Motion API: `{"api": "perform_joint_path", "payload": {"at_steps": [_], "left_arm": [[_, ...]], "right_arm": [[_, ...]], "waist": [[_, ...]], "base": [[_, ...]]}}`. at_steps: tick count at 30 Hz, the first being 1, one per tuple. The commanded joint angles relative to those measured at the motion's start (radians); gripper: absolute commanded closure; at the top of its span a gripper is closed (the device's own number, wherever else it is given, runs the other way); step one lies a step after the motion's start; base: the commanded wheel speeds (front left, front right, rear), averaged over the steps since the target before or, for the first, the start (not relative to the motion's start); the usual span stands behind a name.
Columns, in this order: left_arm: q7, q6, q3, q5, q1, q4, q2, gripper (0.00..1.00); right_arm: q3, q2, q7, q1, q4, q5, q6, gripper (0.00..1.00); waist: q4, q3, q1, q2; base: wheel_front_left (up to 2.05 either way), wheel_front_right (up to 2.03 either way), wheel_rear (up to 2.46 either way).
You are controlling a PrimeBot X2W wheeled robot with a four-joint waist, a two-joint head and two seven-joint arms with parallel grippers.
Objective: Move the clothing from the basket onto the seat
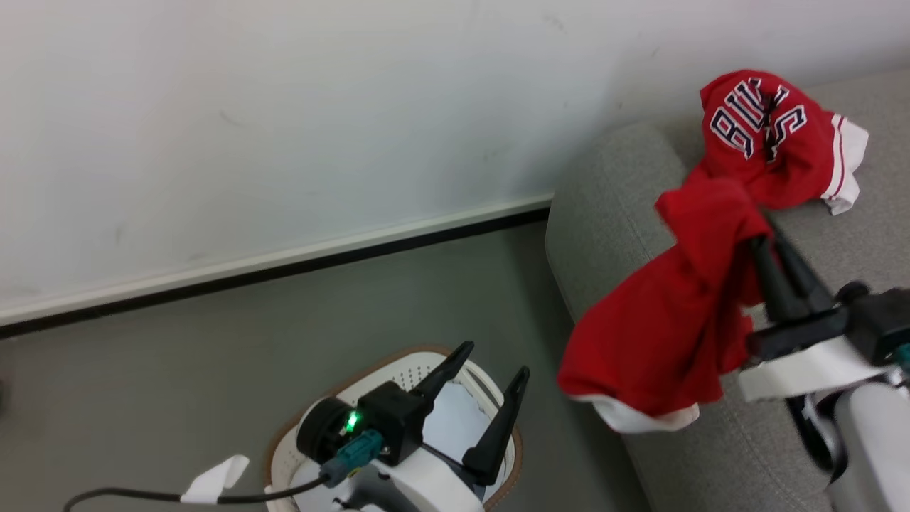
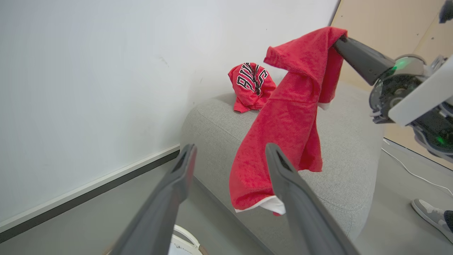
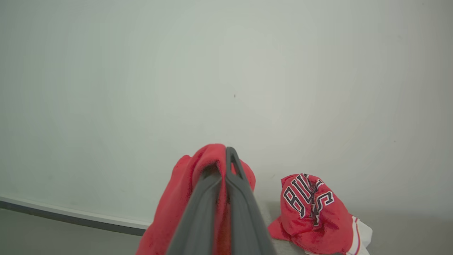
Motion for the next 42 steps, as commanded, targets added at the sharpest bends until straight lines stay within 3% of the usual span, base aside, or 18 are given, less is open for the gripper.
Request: {"api": "perform_joint_path", "payload": {"at_steps": [1, 9, 15, 21, 26, 29, 35, 37, 38, 42], "left_arm": [[-0.003, -0.011, -0.003, 0.027, -0.038, 0.003, 0.002, 0.0], [0.001, -0.068, -0.022, 0.101, -0.229, 0.013, -0.022, 0.0], [-0.023, -0.085, -0.017, 0.132, -0.315, 0.033, -0.044, 0.0], [-0.058, -0.089, -0.01, 0.126, -0.347, 0.053, -0.069, 0.0], [-0.07, -0.087, -0.003, 0.127, -0.361, 0.045, -0.066, 0.0], [-0.077, -0.085, 0.006, 0.129, -0.373, 0.036, -0.06, 0.0], [-0.088, -0.09, 0.011, 0.133, -0.392, 0.029, -0.059, 0.0], [-0.092, -0.09, 0.014, 0.127, -0.393, 0.035, -0.055, 0.0], [-0.095, -0.09, 0.016, 0.123, -0.391, 0.041, -0.053, 0.0], [-0.108, -0.085, 0.022, 0.107, -0.371, 0.057, -0.052, 0.0]], "right_arm": [[-0.055, -0.009, 0.001, -0.061, 0.008, -0.022, -0.003, 1.0], [-0.395, -0.042, 0.001, -0.33, 0.069, -0.11, -0.003, 1.0], [-0.55, -0.101, 0.001, -0.526, 0.139, -0.187, -0.003, 1.0], [-0.769, -0.203, 0.047, -0.745, 0.233, -0.307, -0.003, 1.0], [-0.911, -0.282, 0.122, -0.822, 0.283, -0.454, -0.003, 1.0], [-1.0, -0.276, 0.157, -0.804, 0.318, -0.537, -0.003, 1.0], [-1.244, -0.191, 0.169, -0.762, 0.334, -0.689, -0.003, 1.0], [-1.281, -0.163, 0.151, -0.758, 0.339, -0.731, -0.003, 0.24], [-1.292, -0.149, 0.138, -0.757, 0.345, -0.74, -0.003, 0.0], [-1.287, -0.101, 0.071, -0.736, 0.373, -0.759, -0.003, 0.0]], "waist": [[-0.005, 0.1, -0.0001, -0.0001], [0.086, 0.348, -0.0001, -0.0001], [0.149, 0.455, -0.0001, -0.0001], [0.216, 0.531, -0.0001, -0.0001], [0.263, 0.6, -0.0001, -0.0001], [0.277, 0.638, -0.0001, -0.0001], [0.297, 0.685, -0.0001, -0.0001], [0.295, 0.683, -0.0001, -0.0001], [0.291, 0.677, -0.0001, -0.0001], [0.266, 0.632, -0.0001, -0.0001]], "base": [[0.0, 0.0, 0.0], [0.0, 0.0, 0.0], [0.0, 0.0, 0.0], [0.0, 0.0, 0.0], [0.0, 0.0, 0.0], [0.0, 0.0, 0.0], [0.0, 0.0, 0.0], [0.0, 0.0, 0.0], [0.0, 0.0, 0.0], [0.0, 0.0, 0.0]]}}
